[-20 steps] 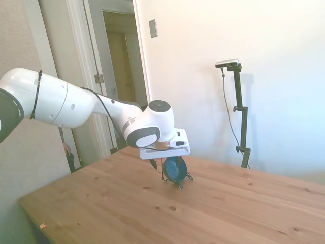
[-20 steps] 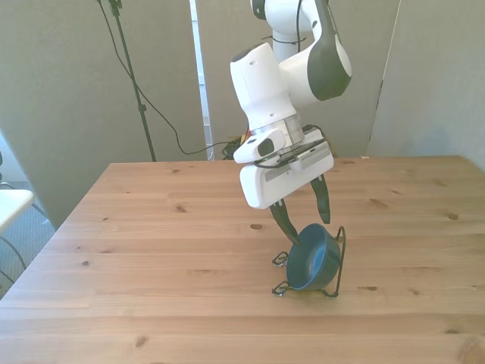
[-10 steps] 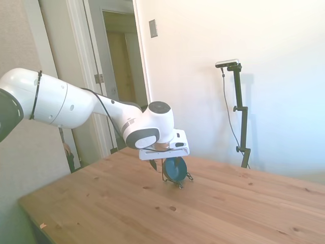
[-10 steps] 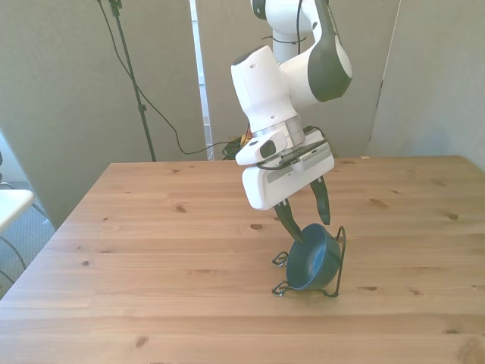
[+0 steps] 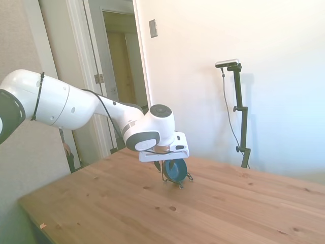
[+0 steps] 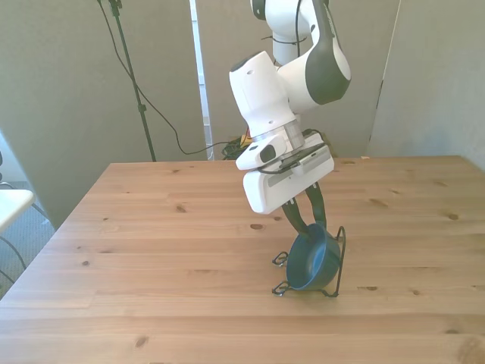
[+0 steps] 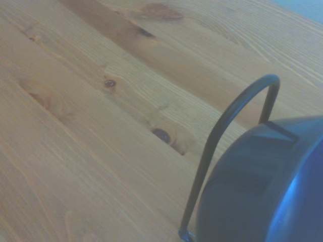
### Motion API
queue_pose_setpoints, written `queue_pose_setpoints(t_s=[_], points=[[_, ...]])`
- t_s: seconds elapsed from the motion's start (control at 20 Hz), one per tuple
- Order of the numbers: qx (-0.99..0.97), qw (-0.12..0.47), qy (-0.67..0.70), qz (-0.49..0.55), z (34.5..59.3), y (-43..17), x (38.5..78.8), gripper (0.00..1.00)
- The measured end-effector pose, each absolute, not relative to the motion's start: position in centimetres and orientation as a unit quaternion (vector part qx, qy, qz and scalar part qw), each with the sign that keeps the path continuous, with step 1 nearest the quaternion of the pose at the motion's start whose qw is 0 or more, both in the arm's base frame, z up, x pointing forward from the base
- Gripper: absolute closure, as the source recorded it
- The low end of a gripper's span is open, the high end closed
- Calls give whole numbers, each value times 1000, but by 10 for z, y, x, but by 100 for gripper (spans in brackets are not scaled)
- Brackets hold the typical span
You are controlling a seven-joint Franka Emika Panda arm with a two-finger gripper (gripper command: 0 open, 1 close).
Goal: Unload the bowl
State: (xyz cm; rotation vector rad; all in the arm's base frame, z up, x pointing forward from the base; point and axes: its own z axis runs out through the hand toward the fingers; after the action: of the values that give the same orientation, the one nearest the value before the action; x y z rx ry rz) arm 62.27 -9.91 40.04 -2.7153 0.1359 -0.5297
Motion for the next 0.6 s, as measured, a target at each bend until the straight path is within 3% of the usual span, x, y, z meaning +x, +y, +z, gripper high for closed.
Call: queue_pose_setpoints(t_s=[0.6], points=[[-963, 192, 49, -184, 399, -98, 623, 100]])
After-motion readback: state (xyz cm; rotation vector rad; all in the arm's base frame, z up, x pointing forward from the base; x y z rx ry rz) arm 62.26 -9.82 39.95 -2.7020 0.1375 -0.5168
